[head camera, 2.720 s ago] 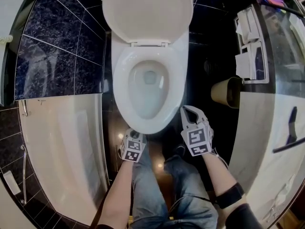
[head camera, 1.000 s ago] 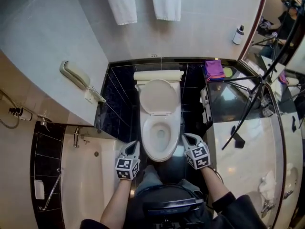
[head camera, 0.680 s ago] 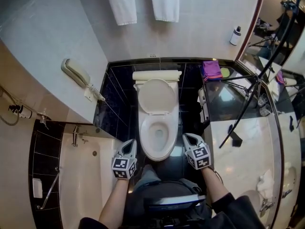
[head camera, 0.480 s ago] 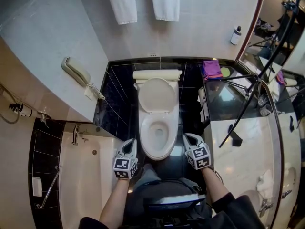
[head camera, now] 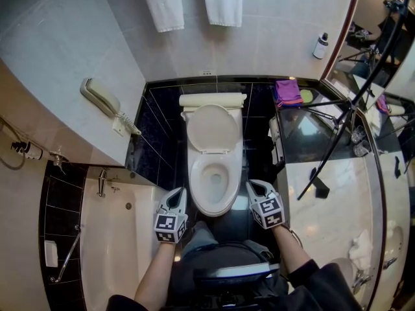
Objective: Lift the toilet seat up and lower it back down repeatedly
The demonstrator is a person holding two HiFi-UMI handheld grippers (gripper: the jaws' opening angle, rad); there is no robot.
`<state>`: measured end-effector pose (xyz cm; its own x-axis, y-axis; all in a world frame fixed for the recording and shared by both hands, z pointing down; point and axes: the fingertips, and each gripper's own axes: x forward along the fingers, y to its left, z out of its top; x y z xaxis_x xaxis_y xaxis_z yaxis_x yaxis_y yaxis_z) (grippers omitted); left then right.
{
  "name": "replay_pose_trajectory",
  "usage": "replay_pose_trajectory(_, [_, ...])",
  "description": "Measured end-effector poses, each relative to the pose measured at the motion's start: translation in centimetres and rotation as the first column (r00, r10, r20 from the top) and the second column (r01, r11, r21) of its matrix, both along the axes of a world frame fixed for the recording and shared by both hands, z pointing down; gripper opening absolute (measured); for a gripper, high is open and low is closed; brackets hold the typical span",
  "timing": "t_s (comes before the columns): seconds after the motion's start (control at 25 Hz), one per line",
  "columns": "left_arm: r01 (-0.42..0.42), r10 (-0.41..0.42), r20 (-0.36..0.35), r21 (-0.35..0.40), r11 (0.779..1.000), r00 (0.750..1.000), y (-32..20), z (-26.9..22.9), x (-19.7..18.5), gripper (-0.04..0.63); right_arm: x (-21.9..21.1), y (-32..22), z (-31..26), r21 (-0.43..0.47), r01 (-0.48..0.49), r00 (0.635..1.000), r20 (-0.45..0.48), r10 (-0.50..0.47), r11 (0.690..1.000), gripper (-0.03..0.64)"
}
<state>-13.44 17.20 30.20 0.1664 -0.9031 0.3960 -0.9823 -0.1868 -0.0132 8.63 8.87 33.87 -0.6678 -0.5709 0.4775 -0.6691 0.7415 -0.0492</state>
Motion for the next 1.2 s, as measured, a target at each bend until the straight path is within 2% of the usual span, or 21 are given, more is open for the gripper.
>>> replay_pose_trajectory(0.4, [-0.052,0.053,0.007,-0.021,0.998,0.999,-3.0,1.9,1.2,0.0,0.8,-2.1,3.1,-0.04,-0.062,0.997,-0.043,0.06,0.997,0.025])
replay_pose_trajectory(0.52, [-0.08,0.08,0.015,-0.03,0.996,0.997,-4.0,3.1,1.6,0.0,1.1,-3.2,5.4,-0.081,-0.096,0.995,-0.047,0.092,0.992,0.108])
replay_pose_trajectory(0.64, [-0.106,0.107,0.014,-0.037,0.994,0.994,-5.0,4.8,1.8,0.0,1.6,-4.1,8.3,-0.142,-0.136,0.99,-0.05,0.13,0.98,0.147])
replay_pose_trajectory(0.76, [-0.141,0.141,0.007,-0.05,0.989,0.99,-5.9,6.1,2.4,0.0,1.8,-4.8,11.7,-0.215,-0.172,0.985,-0.059,0.164,0.961,0.199])
replay_pose_trajectory(0.92, [-0.195,0.197,0.039,-0.045,0.98,0.98,-7.2,9.4,2.8,0.0,1.9,-5.5,18.0,-0.306,-0.223,0.975,-0.072,0.211,0.925,0.213])
replay_pose_trajectory(1.04, [-0.188,0.188,0.013,-0.038,0.982,0.982,-8.2,12.8,3.0,0.0,1.9,-5.6,24.1,-0.374,-0.249,0.968,-0.087,0.233,0.894,0.218])
replay_pose_trajectory(1.2, [-0.192,0.193,0.03,-0.026,0.981,0.981,-8.7,18.2,3.2,0.0,1.4,-4.6,32.9,-0.474,-0.261,0.963,-0.073,0.258,0.841,0.238])
